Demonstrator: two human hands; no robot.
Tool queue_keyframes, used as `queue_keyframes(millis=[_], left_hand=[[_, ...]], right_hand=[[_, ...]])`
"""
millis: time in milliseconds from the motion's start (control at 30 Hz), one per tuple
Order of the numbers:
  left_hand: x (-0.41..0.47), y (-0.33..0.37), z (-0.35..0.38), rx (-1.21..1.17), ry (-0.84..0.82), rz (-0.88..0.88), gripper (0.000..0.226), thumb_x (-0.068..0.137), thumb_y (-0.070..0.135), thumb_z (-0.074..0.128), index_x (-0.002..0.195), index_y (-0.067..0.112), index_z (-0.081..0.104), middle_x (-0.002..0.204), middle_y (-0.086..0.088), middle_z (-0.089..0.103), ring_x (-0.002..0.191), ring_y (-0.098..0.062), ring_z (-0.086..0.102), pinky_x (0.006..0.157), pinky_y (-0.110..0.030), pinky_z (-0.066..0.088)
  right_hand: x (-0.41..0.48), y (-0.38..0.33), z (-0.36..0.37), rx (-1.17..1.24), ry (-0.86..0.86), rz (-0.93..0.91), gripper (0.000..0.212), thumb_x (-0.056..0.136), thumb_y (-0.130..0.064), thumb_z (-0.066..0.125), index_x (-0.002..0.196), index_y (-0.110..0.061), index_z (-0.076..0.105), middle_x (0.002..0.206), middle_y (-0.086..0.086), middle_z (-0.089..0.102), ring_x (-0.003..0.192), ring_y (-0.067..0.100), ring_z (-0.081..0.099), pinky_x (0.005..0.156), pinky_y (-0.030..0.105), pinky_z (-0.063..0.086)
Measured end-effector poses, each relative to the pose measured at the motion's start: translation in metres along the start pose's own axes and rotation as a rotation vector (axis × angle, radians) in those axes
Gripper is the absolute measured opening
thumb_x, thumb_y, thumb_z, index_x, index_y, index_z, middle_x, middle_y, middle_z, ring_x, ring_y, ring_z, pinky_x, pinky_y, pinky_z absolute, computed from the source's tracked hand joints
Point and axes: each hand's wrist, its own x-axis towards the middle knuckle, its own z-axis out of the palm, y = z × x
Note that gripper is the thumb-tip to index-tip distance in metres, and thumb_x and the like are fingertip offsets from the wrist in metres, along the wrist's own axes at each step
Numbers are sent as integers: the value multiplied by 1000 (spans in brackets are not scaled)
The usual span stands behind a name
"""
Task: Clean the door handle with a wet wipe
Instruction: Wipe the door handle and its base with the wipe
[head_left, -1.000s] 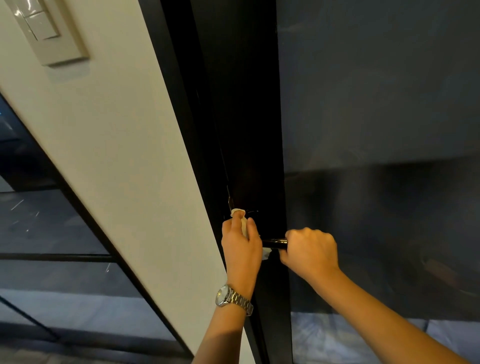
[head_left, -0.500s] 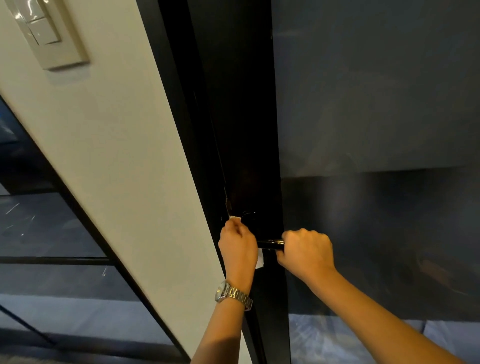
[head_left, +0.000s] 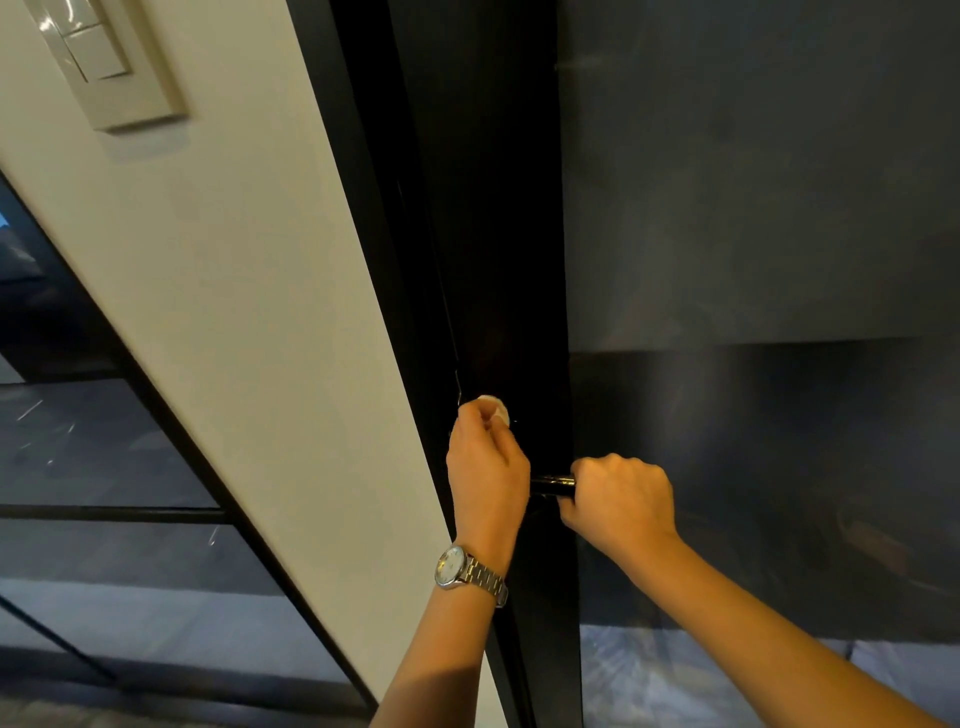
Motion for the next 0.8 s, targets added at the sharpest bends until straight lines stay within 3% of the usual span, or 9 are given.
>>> queue_keyframes(millis=[133,267,333,433,533,667,800], left_hand=[[-2,1,3,132,-117,216,17,90,16,53,107,16,55,104,5,48,91,-4,45,67,-3,35],[1,-9,0,14,25,12,21,87,16,60,107,13,57,103,6,47,79,-2,51,62,4,38],[3,-12,-2,37,19,57,22,88,15,58,109,12,58,105,4,51,77,-1,51,63,4,39],[3,-20,-9,41,-57,167,23,90,13,55,113,14,60,107,10,51,92,0,51,76,5,38],[2,-28,-11,-37,-42,75,24,90,12,55,113,16,60,105,12,52,90,0,53,76,7,37],[-13,-37,-5,-109,70,-47,17,88,5,56,100,14,64,95,5,58,81,-1,55,69,1,43],[-41,-61,4,-71,-15,-95,27,88,-3,50,100,18,61,92,1,57,83,-14,59,74,-14,49]], right_hand=[[0,1,-1,0,-2,-4,26,91,-39,48,102,-19,62,94,1,68,85,20,65,58,27,37],[1,2,1,12,9,-22,28,92,-39,46,103,-19,63,94,1,68,85,21,65,59,27,37],[2,3,2,12,14,-18,28,92,-40,46,103,-20,63,94,1,68,85,21,65,58,27,36],[2,3,2,18,22,-18,29,92,-41,46,102,-20,63,93,0,67,84,20,65,57,27,36],[1,3,1,15,17,-16,28,92,-40,46,101,-20,63,92,0,67,84,20,65,52,25,32],[0,1,-2,13,26,-17,28,92,-40,46,101,-20,63,91,0,67,84,21,65,58,28,37],[-1,1,-1,19,17,-37,28,92,-39,45,104,-20,62,94,1,67,87,21,65,61,28,38]])
